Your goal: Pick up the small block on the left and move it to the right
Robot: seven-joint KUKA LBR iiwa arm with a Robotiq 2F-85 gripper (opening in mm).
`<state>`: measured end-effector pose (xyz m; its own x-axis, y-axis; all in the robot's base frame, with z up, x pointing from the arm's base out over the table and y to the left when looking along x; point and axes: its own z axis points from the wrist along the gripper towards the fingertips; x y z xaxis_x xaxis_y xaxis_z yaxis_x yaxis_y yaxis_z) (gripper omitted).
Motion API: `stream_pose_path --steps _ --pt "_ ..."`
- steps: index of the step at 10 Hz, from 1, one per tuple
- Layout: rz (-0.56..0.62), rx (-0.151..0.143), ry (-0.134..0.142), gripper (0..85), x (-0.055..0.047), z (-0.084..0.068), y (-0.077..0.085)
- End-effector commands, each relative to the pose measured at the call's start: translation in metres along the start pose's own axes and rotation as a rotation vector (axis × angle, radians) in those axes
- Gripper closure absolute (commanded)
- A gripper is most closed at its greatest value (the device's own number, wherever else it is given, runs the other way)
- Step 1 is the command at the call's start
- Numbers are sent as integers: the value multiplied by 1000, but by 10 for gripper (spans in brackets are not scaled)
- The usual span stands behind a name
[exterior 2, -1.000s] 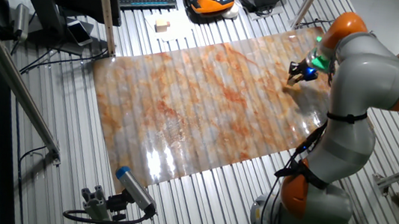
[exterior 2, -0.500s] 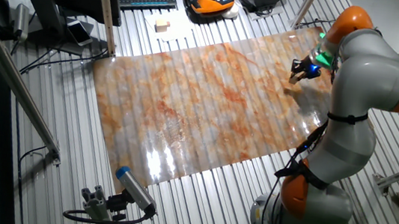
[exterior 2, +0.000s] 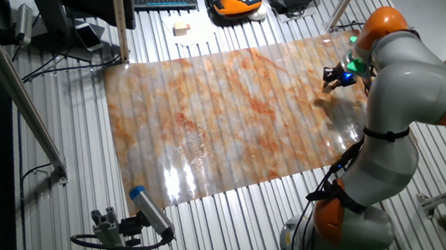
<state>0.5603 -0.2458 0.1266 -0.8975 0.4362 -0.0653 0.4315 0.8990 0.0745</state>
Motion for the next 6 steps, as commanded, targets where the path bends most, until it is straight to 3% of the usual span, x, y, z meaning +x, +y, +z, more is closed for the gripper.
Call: stream_pose_path --steps 1,3,6 --pt "-1 -8 6 850 2 -5 3" --pt "1 -17 17 850 8 -18 12" --pt "-7 -16 10 850 13 -27 22"
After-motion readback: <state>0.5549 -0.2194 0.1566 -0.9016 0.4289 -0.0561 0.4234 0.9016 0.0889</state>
